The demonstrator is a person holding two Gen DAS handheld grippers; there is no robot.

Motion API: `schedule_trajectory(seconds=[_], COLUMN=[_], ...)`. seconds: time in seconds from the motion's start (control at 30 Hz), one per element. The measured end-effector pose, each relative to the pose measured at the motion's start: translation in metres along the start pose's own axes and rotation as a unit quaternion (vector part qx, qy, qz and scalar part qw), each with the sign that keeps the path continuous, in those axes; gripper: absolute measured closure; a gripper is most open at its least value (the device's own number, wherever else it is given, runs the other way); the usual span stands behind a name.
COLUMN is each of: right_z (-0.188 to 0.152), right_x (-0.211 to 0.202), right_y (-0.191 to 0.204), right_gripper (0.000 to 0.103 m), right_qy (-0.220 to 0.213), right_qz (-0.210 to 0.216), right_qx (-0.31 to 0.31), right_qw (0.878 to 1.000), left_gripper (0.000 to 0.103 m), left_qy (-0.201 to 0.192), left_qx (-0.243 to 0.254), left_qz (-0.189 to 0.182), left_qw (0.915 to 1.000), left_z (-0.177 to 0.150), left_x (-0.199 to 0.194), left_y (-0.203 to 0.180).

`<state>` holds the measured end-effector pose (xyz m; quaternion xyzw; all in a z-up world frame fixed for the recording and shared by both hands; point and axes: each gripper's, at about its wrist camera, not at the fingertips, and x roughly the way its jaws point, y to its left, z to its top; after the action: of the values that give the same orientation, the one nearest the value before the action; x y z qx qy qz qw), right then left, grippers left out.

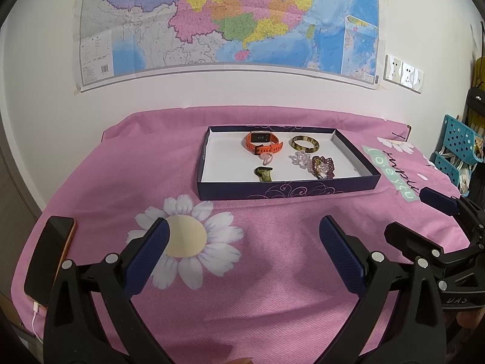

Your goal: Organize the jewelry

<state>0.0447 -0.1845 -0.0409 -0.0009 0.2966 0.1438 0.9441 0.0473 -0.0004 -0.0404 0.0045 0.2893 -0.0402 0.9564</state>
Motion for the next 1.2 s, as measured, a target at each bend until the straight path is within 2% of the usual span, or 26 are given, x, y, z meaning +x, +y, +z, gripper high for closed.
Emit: schedule_trajectory(seconds=[1.2], right_z=[-0.0019], right_x=[0.0001], right_y=[0.002], right_gripper=[0.007], right_qy=[0.001], right_qz=[0.0], right_qx=[0.001], right_qw=[1.0], left_gripper=[0.006], left_qy=[0.0], left_qx=[-0.002], left_qz=[-0.001], left_qw=[1.0], left_z=[-0.0005], left_x=[-0.0026], left_y=[0.0003])
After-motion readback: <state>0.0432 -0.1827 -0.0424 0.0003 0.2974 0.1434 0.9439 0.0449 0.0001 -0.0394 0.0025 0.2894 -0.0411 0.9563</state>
